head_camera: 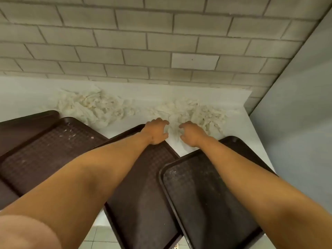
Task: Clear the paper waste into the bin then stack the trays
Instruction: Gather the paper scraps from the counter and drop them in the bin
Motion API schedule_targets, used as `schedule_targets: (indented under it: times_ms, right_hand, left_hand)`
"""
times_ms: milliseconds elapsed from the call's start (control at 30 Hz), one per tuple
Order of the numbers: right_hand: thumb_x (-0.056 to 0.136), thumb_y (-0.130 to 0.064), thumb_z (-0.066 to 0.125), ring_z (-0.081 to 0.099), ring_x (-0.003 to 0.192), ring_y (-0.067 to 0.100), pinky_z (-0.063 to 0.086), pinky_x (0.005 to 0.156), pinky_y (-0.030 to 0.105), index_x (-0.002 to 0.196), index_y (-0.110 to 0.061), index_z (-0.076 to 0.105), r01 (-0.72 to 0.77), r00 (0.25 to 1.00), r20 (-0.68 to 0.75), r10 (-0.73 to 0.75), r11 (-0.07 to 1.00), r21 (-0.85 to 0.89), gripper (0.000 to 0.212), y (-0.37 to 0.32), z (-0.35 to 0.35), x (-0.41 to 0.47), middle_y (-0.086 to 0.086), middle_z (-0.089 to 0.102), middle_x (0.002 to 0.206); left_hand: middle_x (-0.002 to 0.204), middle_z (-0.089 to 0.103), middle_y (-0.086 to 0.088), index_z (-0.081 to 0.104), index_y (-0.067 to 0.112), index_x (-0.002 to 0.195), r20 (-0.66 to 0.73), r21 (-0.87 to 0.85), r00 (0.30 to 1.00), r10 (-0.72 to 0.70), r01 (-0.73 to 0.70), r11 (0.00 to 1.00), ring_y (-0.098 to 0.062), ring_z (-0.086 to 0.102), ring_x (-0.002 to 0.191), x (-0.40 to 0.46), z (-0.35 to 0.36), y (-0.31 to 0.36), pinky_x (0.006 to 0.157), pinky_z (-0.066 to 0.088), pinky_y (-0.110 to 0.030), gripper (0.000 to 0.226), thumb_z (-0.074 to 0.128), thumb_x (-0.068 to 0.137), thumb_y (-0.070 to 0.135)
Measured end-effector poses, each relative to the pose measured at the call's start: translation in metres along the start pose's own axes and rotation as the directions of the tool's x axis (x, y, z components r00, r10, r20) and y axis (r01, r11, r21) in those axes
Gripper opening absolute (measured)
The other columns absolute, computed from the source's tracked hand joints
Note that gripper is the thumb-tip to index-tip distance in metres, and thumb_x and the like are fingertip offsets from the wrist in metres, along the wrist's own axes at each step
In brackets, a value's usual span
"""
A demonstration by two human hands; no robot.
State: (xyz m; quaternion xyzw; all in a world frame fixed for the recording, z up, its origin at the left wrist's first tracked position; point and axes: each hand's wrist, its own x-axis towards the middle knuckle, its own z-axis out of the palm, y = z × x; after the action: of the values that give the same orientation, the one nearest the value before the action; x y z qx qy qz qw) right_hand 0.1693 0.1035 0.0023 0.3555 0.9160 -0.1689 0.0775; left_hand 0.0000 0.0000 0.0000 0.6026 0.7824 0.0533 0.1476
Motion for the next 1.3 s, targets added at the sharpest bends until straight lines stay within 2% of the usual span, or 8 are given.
schedule_targets:
  times_ms: [167,300,433,600,800,1100,1200,1300]
  right_hand:
    - [0.102,-0.026,0.051,0.047,0.130,0.037,0.045,0.104,0.043,0.156,-0.016,0.030,0.014,1.000,0.001,-0.014,1.000,-0.004,0.059,-0.003,0.018,0.011,0.013,0.035,0.156]
    - [0.101,-0.033,0.053,0.047,0.126,0.038,0.047,0.099,0.045,0.153,-0.016,0.035,0.007,1.000,-0.002,-0.007,0.998,-0.057,0.058,0.001,0.032,0.011,0.013,0.046,0.148]
    - [0.100,-0.035,0.053,0.053,0.115,0.037,0.048,0.088,0.043,0.151,-0.020,0.040,0.027,0.999,-0.041,-0.030,0.997,-0.075,0.055,0.006,0.033,0.015,0.014,0.054,0.132]
    - [0.101,-0.024,0.052,0.060,0.099,0.029,0.041,0.071,0.030,0.131,-0.021,0.064,0.036,0.998,-0.057,-0.039,0.998,-0.043,0.032,0.013,0.033,0.017,0.010,0.057,0.117]
    - [0.102,-0.019,0.050,0.065,0.100,0.025,0.039,0.072,0.026,0.117,-0.017,0.071,0.027,0.997,-0.078,-0.024,0.999,0.040,0.026,0.018,0.020,0.012,0.005,0.069,0.113]
    - [0.100,-0.027,0.059,0.066,0.095,0.022,0.054,0.078,0.032,0.113,-0.015,0.073,-0.023,0.986,-0.150,0.066,0.963,0.269,0.022,0.024,-0.048,0.004,0.003,0.071,0.107]
    - [0.098,-0.026,0.062,0.064,0.092,0.015,0.044,0.067,0.018,0.109,-0.019,0.073,0.019,0.981,-0.184,0.054,0.927,0.375,0.016,0.021,-0.071,-0.009,-0.005,0.068,0.101]
    - [0.098,-0.023,0.063,0.063,0.071,0.002,0.044,0.059,0.015,0.099,-0.021,0.072,0.087,0.974,-0.225,0.030,0.865,0.493,0.009,0.013,-0.092,-0.032,-0.010,0.065,0.086]
  left_hand:
    - [0.154,0.035,-0.012,0.016,0.024,0.157,0.133,0.114,0.988,-0.082,0.067,0.991,-0.035,0.045,0.132,0.018,0.010,-0.005,0.107,0.039,-0.049,0.078,0.049,0.093,0.053]
    - [0.145,0.044,-0.013,0.016,0.021,0.156,0.114,0.165,0.986,-0.119,0.100,0.981,-0.036,0.050,0.125,0.024,0.018,-0.006,0.105,0.039,-0.051,0.076,0.049,0.095,0.051]
    - [0.136,0.051,-0.010,0.037,0.024,0.149,0.085,0.206,0.995,-0.059,0.041,0.978,-0.031,0.054,0.117,0.027,0.023,-0.004,0.101,0.040,-0.045,0.054,0.045,0.098,0.042]
    - [0.127,0.059,-0.004,0.059,0.027,0.133,0.077,0.171,0.997,-0.028,0.014,0.985,-0.027,0.056,0.114,0.030,0.027,-0.001,0.101,0.033,-0.038,0.035,0.045,0.101,0.027]
    - [0.117,0.068,0.000,0.068,0.026,0.118,-0.015,0.152,1.000,0.007,-0.005,0.988,-0.024,0.058,0.109,0.028,0.017,-0.004,0.096,0.030,-0.035,0.027,0.047,0.102,0.034]
    - [0.120,0.069,0.003,0.069,0.023,0.116,-0.187,-0.104,0.978,-0.095,0.076,0.992,-0.020,0.063,0.110,0.016,-0.048,-0.001,0.107,0.038,-0.038,0.032,0.056,0.098,0.047]
    - [0.113,0.070,0.003,0.071,0.019,0.110,-0.206,-0.272,0.969,-0.137,0.078,0.959,-0.018,0.065,0.104,0.006,-0.069,0.001,0.099,0.048,-0.034,0.030,0.065,0.094,0.043]
    - [0.092,0.068,0.005,0.074,0.014,0.100,-0.198,-0.418,0.968,-0.155,0.060,0.907,-0.011,0.063,0.088,-0.007,-0.083,0.003,0.081,0.047,-0.022,0.024,0.071,0.091,0.036]
